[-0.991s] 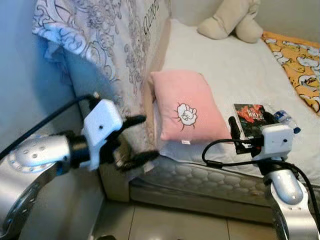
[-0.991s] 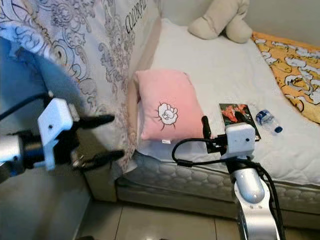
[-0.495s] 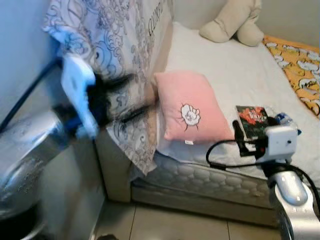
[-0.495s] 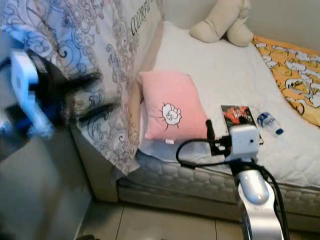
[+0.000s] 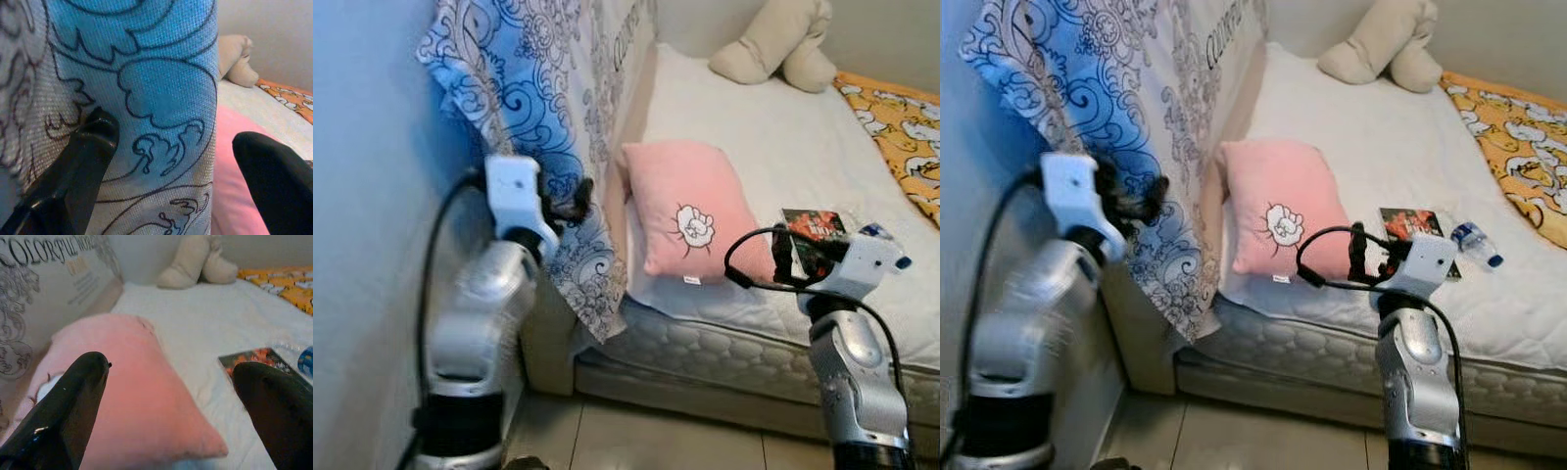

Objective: Clean up the room

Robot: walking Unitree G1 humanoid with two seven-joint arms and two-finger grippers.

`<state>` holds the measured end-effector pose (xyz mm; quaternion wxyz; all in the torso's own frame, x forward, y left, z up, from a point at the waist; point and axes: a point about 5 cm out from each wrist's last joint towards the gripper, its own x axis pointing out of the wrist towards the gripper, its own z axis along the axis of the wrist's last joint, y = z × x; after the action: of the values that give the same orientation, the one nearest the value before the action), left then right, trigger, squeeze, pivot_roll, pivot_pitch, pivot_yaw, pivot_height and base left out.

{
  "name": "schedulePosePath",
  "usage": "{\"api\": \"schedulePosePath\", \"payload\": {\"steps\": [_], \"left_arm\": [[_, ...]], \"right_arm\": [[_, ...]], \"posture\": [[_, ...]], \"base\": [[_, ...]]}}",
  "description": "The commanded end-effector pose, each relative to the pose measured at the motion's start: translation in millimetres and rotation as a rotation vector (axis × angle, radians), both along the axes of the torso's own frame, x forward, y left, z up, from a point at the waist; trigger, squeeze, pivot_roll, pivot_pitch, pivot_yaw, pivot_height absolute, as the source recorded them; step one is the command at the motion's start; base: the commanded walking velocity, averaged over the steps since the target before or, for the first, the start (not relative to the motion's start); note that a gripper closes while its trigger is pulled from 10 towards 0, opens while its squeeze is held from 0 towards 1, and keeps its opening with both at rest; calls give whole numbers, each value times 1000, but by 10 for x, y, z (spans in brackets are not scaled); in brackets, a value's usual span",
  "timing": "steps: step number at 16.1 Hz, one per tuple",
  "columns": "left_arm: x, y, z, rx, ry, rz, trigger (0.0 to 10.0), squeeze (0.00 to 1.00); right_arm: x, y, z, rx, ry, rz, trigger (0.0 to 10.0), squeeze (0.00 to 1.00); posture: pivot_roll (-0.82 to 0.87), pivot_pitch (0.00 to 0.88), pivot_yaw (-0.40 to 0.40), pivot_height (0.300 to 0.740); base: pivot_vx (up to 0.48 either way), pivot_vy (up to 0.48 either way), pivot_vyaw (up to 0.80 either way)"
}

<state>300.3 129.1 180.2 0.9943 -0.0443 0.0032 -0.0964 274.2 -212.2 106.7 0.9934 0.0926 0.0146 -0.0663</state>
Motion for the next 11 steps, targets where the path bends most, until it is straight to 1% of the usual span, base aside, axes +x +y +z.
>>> {"api": "schedulePosePath", "payload": {"steps": [1, 3, 4, 5, 11], "left_arm": [[-1, -84, -83, 8, 19, -18, 10000, 0], [7, -102, -101, -5, 14, -25, 10000, 0], [-4, -161, -104, -5, -19, -57, 10000, 0], [-16, -199, -109, -3, -26, -78, 10000, 0], [-19, -232, -118, -4, -55, -96, 10000, 0]], "right_arm": [[3, -19, 14, -44, -2, 16, 10000, 192], [14, 11, 7, -44, 0, 23, 10000, 192], [28, 31, -12, -41, 4, 26, 10000, 192], [32, 37, -8, -41, 2, 28, 10000, 192], [33, 62, 23, -77, -18, 45, 10000, 192]], "posture": [[-13, 0, -98, 740], [-16, 0, -94, 740], [-22, 0, -88, 740], [-27, 0, -85, 740], [-35, 0, -76, 740]], "base": [[0, 0, 0], [0, 0, 0], [0, -458, 0], [0, -446, 0], [0, -437, 0]]}}
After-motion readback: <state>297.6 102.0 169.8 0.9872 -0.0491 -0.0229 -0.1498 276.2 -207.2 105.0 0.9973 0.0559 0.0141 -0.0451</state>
